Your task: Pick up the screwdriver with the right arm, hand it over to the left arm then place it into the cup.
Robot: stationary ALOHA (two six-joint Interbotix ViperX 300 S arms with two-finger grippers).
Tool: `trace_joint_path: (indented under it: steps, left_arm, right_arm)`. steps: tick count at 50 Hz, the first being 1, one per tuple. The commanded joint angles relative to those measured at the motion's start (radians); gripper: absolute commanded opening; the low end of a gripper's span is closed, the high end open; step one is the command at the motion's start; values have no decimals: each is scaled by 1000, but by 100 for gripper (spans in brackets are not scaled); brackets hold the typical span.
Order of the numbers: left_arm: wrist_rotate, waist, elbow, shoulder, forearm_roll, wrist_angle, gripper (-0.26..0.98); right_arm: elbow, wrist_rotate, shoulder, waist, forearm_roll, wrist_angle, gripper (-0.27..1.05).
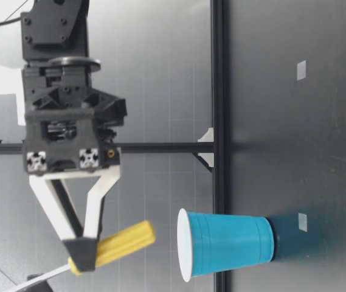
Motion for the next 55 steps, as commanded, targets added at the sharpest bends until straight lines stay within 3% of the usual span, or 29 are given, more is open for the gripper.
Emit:
trace_joint_path:
  steps: [1, 10, 26, 35, 40, 51, 55]
  left_arm:
    - [0, 2, -25, -3, 3, -12, 60]
    - [-2, 2, -26, -2, 3, -14, 57]
    - [-6, 2, -28, 0, 2, -14, 5]
    - [-8, 2, -25, 0, 0, -14, 1]
    - [-8, 2, -26, 0, 0, -14, 1]
    - [3, 2, -18, 2, -3, -8, 1]
    - [14, 3, -15, 2, -12, -6, 1]
  right_arm:
    - [-35, -2, -9, -8, 3, -8, 4]
    - [-49, 0, -2, -11, 3, -6, 4]
    - [-49, 8, 0, -12, 2, -6, 4]
    - [-51, 23, 5, -12, 28, -6, 7]
    - [-51, 26, 8, -12, 32, -5, 17]
    - [-48, 28, 3, -12, 35, -3, 60]
    - [-41, 25, -5, -11, 52, -11, 69]
